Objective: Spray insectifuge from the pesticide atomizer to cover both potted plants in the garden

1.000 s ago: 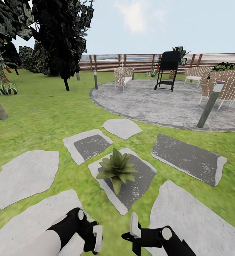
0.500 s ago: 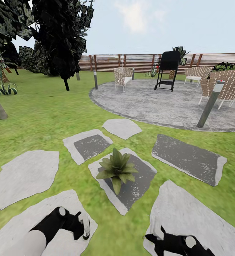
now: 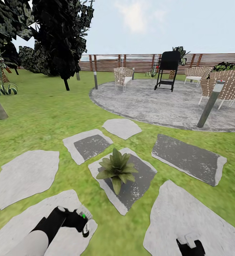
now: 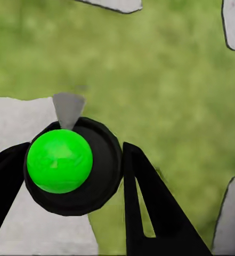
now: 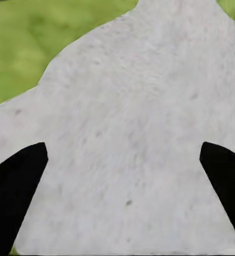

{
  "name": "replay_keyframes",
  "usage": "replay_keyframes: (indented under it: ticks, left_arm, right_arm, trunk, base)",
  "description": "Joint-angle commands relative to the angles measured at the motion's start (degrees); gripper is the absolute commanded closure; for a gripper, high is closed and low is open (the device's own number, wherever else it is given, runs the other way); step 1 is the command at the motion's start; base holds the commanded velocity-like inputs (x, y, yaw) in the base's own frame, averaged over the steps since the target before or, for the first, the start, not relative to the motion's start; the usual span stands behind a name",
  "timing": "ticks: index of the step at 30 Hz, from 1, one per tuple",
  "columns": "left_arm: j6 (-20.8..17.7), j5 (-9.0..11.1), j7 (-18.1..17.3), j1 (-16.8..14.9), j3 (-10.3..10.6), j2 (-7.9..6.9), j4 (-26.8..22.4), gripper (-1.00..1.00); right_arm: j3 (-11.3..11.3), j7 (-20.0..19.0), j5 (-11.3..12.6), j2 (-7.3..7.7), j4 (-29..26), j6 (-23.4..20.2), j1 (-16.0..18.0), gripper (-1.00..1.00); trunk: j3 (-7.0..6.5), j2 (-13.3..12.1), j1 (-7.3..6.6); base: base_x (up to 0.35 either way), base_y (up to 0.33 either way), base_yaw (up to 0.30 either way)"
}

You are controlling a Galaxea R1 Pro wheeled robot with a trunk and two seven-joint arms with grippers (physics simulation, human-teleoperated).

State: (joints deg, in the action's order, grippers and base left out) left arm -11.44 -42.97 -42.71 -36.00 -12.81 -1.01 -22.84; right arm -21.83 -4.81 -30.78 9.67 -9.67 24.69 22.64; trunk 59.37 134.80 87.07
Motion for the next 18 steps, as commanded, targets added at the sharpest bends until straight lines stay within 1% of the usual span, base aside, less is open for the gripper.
replay_keyframes:
  ticks: [1, 3, 4, 5, 6, 7, 10, 12, 14, 15, 16, 18]
  left_arm:
    - [-1.6, 0.2, 0.0, 0.0, -0.7, 0.06, -0.1, 1.0]
    - [-5.2, 1.3, 1.6, 0.0, -1.3, 0.09, -0.1, 1.0]
    - [-7.4, 1.8, 2.4, 0.0, -1.5, 0.13, -0.1, 1.0]
    - [-11.9, 2.0, 3.0, -0.3, -1.5, 0.57, -0.6, 1.0]
    - [-13.7, 1.9, 3.1, -0.4, -1.4, 0.83, -0.7, 1.0]
    - [-14.6, 1.9, 3.1, -0.4, -1.4, 0.97, -0.8, 1.0]
    - [-20.8, 1.8, 3.1, -0.9, -1.1, 2.02, -1.0, 1.0]
    - [-22.3, 1.7, 3.1, -0.9, -1.1, 2.27, -1.0, 1.0]
    - [-22.7, 1.6, 3.1, -0.7, -0.6, 2.31, -1.0, 1.0]
    - [-22.8, 1.5, 3.0, -0.5, 0.1, 2.3, -1.0, 1.0]
    - [-23.0, 1.3, 2.9, -0.2, 2.6, 2.23, -1.0, 1.0]
    - [-23.1, 1.4, 2.8, -0.1, 3.7, 2.18, -1.0, 1.0]
  right_arm:
    - [-0.5, -0.2, 0.7, 0.0, 0.1, 0.2, 0.0, -1.0]
    - [-0.5, 0.5, 4.1, 0.0, 0.2, 0.2, 0.0, -1.0]
    - [-0.5, 0.8, 6.8, -0.02, 0.3, 0.2, 0.0, -1.0]
    - [-0.5, 1.3, 10.1, 0.03, 0.3, 0.2, 0.0, -1.0]
    - [-0.5, 1.7, 10.7, 0.02, 0.3, 0.2, 0.0, -1.0]
    - [-0.5, 2.1, 10.9, 0.01, 0.3, 0.2, 0.0, -1.0]
    - [-0.4, 4.6, 11.6, 0.05, 0.3, 0.2, -0.1, -1.0]
    - [-0.3, 4.7, 11.6, 0.0, 0.4, 0.2, -0.1, -1.0]
    - [-0.3, 4.6, 11.5, -0.05, 1.0, 0.2, -0.1, -1.0]
    - [-0.2, 4.6, 11.4, -0.07, 1.5, 0.2, -0.1, -1.0]
    - [-0.2, 4.6, 11.4, -0.02, 2.3, 0.3, -0.1, -1.0]
    - [-0.2, 4.6, 11.4, -0.01, 2.6, 0.3, -0.1, -1.0]
  trunk:
    - [0.05, 0.0, -0.01]
    - [0.05, 0.0, -0.01]
    - [0.05, 0.0, -0.01]
    - [0.05, 0.0, -0.01]
    - [0.05, 0.0, -0.01]
    - [0.05, 0.0, -0.01]
    - [0.05, 0.0, -0.01]
    - [0.05, 0.0, -0.01]
    - [0.05, 0.0, -0.01]
    - [0.05, 0.0, -0.01]
    - [0.05, 0.0, -0.01]
    - [0.05, 0.0, -0.01]
  base:
    - [0.0, 0.0, 0.0]
    - [0.0, 0.0, 0.0]
    - [0.0, 0.0, 0.0]
    - [0.0, 0.0, 0.0]
    - [0.0, 0.0, 0.0]
    - [0.0, 0.0, 0.0]
    - [0.0, 0.0, 0.0]
    - [0.0, 0.0, 0.0]
    - [0.0, 0.0, 0.0]
    - [0.0, 0.0, 0.0]
    - [0.0, 0.0, 0.0]
    - [0.0, 0.0, 0.0]
